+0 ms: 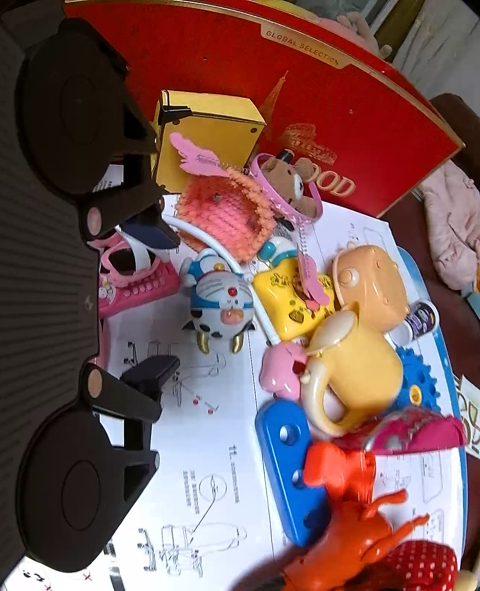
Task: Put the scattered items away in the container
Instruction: 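Bring both grippers back over the toys on the table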
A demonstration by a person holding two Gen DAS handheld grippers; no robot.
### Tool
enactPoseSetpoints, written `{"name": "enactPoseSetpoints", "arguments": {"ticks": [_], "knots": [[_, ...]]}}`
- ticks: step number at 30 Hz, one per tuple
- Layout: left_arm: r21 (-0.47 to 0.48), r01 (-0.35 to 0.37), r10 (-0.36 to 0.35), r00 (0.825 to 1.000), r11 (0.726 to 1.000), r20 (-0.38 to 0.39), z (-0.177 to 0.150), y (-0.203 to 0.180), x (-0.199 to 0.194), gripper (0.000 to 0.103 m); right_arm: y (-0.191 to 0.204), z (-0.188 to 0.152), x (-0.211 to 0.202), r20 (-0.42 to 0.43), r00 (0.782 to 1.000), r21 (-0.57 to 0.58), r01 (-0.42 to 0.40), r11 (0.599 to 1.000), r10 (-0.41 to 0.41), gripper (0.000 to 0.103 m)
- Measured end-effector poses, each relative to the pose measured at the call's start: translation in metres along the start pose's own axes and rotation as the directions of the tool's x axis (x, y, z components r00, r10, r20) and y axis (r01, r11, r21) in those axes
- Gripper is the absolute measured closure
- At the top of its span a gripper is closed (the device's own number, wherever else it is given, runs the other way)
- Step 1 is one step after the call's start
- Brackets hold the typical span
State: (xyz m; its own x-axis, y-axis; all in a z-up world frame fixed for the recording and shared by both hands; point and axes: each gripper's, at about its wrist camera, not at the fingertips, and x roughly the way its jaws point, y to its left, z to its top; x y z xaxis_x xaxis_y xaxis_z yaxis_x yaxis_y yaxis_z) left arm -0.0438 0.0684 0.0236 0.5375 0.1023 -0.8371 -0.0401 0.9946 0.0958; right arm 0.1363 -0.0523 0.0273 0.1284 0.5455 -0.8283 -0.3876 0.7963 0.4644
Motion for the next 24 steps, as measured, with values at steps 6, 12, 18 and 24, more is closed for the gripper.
{"name": "enactPoseSetpoints", "arguments": {"ticks": [6,12,18,24], "knots": [[-0.011,0.016,-0.016,0.999,1.0,-0.03,0.004,-0.002,0.019,0.015,0.004,0.017,-0.001,0.038,0.999,-0.016,0.011,1.0,-0.011,0.038],[-0.043,0.055,-0.057,0.997,0.998,-0.052,0.006,0.003,0.036,0.034,0.005,0.037,0.003,0.049,0.999,-0.022,0.022,1.0,-0.021,0.038],[-0.015,0.077,-0.078,0.995,0.997,-0.067,0.006,0.0,0.051,0.08,-0.002,0.055,0.013,0.069,0.997,0.012,0.036,0.999,-0.037,0.038],[0.005,0.077,-0.076,0.996,0.997,-0.041,0.01,-0.003,0.051,0.084,-0.003,0.046,0.038,0.007,1.0,0.006,0.027,1.0,-0.027,0.047]]}}
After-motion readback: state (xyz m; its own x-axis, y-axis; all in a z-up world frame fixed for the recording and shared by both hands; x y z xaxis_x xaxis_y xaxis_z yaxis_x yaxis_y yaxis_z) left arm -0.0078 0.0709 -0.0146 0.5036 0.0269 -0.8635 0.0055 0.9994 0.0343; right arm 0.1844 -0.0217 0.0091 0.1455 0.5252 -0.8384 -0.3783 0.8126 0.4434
